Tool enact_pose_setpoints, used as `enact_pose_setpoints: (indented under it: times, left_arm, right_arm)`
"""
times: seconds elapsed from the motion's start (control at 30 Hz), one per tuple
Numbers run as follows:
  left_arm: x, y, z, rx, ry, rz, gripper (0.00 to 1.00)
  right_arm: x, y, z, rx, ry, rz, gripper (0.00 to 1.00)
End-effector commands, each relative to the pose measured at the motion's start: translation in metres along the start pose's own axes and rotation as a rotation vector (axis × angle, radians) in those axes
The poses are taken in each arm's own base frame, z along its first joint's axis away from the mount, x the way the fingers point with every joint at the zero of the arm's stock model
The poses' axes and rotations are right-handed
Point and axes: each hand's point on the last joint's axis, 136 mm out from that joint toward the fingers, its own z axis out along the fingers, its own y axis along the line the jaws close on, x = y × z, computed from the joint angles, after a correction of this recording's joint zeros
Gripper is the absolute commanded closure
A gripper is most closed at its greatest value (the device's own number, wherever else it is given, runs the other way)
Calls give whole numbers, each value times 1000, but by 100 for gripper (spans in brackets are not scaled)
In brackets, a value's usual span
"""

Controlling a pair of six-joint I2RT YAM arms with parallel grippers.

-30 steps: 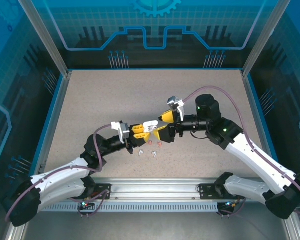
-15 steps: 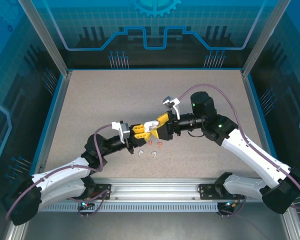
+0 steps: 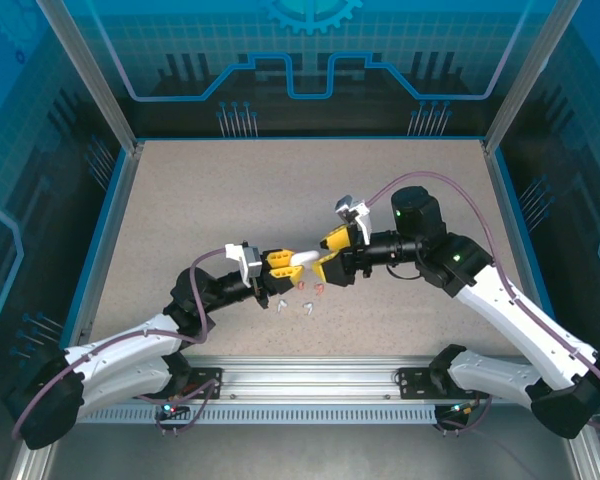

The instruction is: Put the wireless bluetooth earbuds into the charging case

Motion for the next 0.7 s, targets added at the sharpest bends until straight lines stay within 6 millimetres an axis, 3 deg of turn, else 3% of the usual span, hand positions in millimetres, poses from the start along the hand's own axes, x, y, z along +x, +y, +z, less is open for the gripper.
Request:
enact_pose_setpoints:
  times: [0.0, 0.2, 0.37, 0.67]
  left_arm:
    - [-22, -9, 3, 44, -53, 19, 100]
    - [-27, -17, 3, 87, -58, 17, 100]
    - [-27, -20, 3, 102, -59, 13, 100]
    - [-29, -20, 3, 107, -60, -5, 100]
  right_arm:
    - [2, -10, -15, 121, 14, -137, 17]
    - [14, 5, -16, 46, 54, -375, 14]
    - [21, 17, -4, -57, 98, -443, 14]
    - [25, 17, 19, -128, 142, -409, 37]
